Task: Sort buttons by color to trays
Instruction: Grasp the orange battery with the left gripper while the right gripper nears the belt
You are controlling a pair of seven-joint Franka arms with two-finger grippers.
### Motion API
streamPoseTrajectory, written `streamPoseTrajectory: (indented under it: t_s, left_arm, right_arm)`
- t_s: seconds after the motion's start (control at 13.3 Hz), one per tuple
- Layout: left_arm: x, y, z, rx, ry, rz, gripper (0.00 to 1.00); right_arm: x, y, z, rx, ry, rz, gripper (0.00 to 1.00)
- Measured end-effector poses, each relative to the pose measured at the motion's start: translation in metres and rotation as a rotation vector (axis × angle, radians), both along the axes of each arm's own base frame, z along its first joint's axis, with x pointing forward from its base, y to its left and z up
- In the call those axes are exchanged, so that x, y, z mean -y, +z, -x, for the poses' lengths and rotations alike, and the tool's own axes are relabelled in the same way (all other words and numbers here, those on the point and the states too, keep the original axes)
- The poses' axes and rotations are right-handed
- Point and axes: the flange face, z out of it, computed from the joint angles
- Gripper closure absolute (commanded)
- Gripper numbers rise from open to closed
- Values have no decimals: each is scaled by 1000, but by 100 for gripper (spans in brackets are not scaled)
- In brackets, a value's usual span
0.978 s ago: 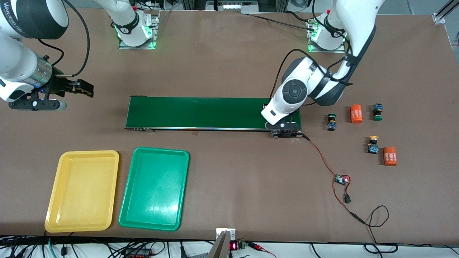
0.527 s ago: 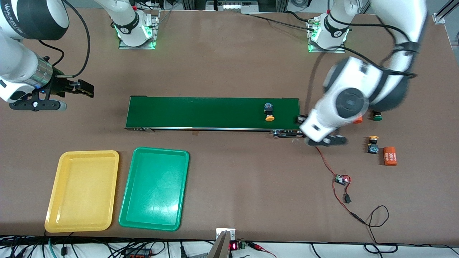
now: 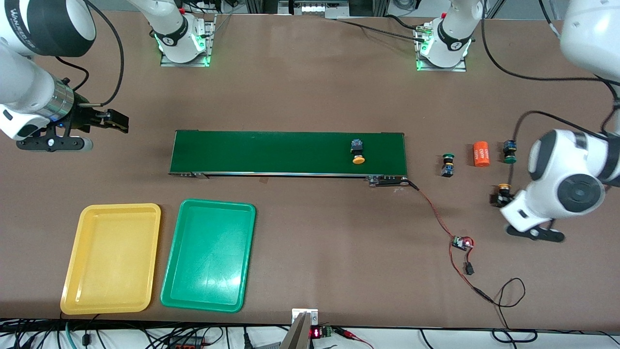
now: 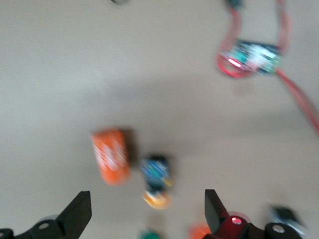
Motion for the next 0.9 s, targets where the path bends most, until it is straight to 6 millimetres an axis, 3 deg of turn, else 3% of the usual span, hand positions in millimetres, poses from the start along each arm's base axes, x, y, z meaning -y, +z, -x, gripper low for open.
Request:
streamPoseTrajectory:
  t_s: [0.3,0.45,0.6,0.75,0.83,0.9]
  left_arm:
    - [-69,-44,-8,97,-8,36,0]
    - [-95,-74,-2,116,-10,68,4]
    - [-108,-102,12,86,6,90,4]
    - [-115,-119,24,54,22,106,5]
    - [-118,-125,30,42,32,113,13]
    - [-122,-130,35,31,43,120,34]
  right_arm:
    - [-16,-11,7,31,4,-60,0]
    - [-32,-17,25,73,12,-103,0]
    - [-47,-32,52,121,7,-123,0]
    - [-83,-44,78,140,-29,-109,0]
    - [-110,-47,89,152,-53,-99,0]
    - [-141,-49,99,169,-78,-92,0]
